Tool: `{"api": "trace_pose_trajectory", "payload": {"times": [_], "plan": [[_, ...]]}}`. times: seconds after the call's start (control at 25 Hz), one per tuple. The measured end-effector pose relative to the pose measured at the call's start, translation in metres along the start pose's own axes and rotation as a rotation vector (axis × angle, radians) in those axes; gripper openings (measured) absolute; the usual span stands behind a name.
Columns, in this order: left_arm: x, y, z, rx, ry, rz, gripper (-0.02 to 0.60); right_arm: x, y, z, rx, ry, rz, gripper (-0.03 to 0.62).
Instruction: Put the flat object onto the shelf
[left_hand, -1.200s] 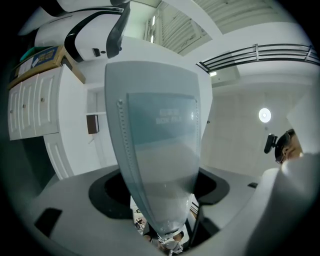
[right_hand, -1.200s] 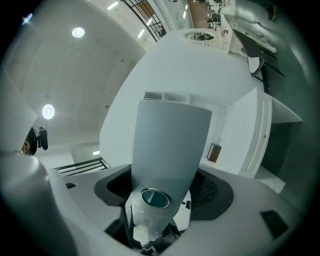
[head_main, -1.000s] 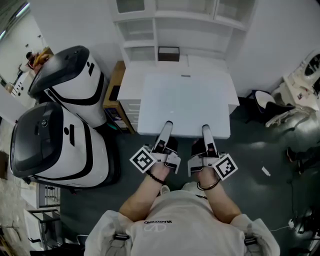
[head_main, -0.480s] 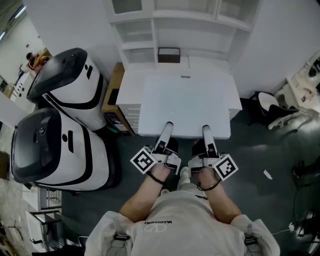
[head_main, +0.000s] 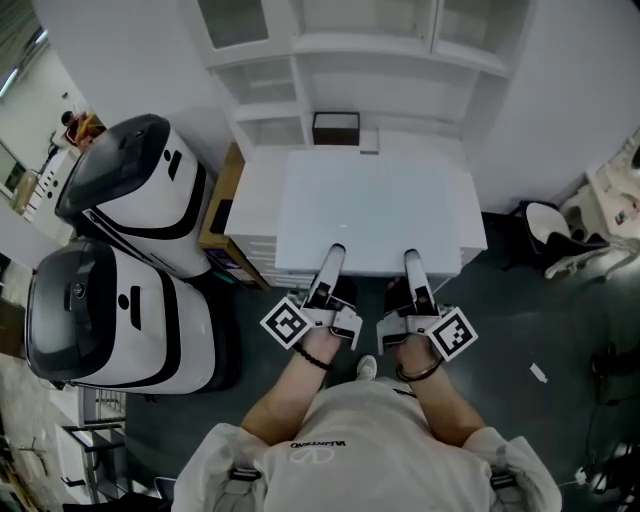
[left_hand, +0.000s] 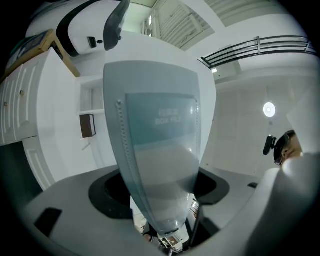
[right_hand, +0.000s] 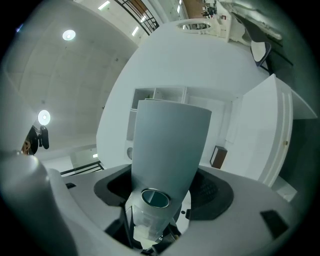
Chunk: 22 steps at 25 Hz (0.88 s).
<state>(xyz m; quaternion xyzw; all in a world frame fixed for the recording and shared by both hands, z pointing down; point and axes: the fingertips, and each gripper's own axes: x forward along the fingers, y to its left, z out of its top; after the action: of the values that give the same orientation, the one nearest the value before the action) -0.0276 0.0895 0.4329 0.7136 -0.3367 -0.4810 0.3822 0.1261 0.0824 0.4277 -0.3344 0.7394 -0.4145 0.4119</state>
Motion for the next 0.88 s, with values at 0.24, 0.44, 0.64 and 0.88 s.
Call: {"api": "trace_pose_trajectory", "payload": {"times": [0.24, 0.44, 0.64, 0.88], "plan": [[0.027, 0.003, -0.006, 0.017, -0.024, -0.004, 0.331, 0.020, -0.008, 0.023, 0.016, 0.024, 0.023, 0.328], [0.051, 0.006, -0.014, 0.037, -0.036, -0.006, 0.331, 0.035, -0.015, 0.045, 0.024, 0.037, 0.043, 0.328], [0.049, 0.005, -0.010, 0.059, -0.030, 0.003, 0.331, 0.036, -0.015, 0.041, 0.040, 0.036, 0.050, 0.328], [0.083, 0.021, -0.010, 0.057, -0.021, 0.005, 0.331, 0.062, -0.035, 0.058, 0.056, 0.037, 0.036, 0.328]]}}
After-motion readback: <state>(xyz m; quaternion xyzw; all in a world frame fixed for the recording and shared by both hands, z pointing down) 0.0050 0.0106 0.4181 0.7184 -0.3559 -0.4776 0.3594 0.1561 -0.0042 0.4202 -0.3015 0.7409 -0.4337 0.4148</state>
